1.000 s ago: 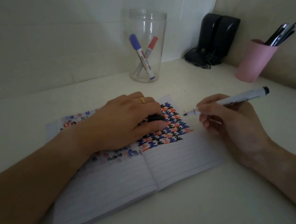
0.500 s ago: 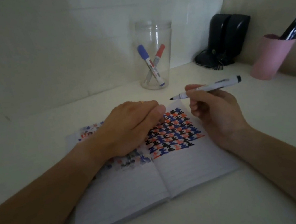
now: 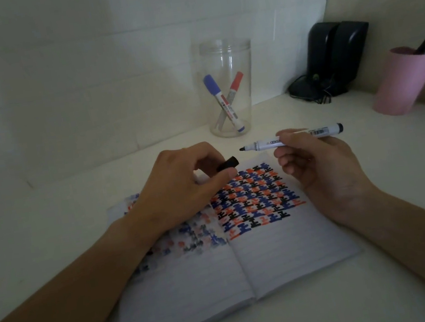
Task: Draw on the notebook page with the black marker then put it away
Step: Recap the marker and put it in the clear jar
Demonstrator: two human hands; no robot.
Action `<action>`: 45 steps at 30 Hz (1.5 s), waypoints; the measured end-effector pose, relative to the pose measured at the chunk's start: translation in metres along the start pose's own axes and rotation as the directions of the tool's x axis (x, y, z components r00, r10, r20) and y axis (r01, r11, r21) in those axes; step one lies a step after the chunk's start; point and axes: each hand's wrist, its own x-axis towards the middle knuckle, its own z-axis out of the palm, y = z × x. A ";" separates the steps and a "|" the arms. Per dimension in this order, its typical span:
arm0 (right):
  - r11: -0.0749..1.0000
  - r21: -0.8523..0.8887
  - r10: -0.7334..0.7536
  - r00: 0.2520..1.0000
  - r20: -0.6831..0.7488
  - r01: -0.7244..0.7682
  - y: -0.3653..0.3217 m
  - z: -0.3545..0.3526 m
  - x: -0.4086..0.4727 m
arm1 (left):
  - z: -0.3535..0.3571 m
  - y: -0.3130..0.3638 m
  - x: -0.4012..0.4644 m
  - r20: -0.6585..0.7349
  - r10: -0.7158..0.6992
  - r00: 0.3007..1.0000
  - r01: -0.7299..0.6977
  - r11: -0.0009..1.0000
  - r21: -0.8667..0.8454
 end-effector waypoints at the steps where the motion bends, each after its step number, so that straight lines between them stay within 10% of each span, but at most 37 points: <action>1: 1.000 -0.006 -0.002 1.000 0.002 0.002 0.000 0.000 -0.001 | -0.001 0.000 0.000 -0.004 -0.001 1.000 0.001 1.000 0.002; 45: 0.995 0.012 0.096 0.973 0.210 -0.101 -0.007 0.008 -0.024 | -0.010 0.019 -0.009 -0.003 0.137 0.991 -0.135 0.971 -0.197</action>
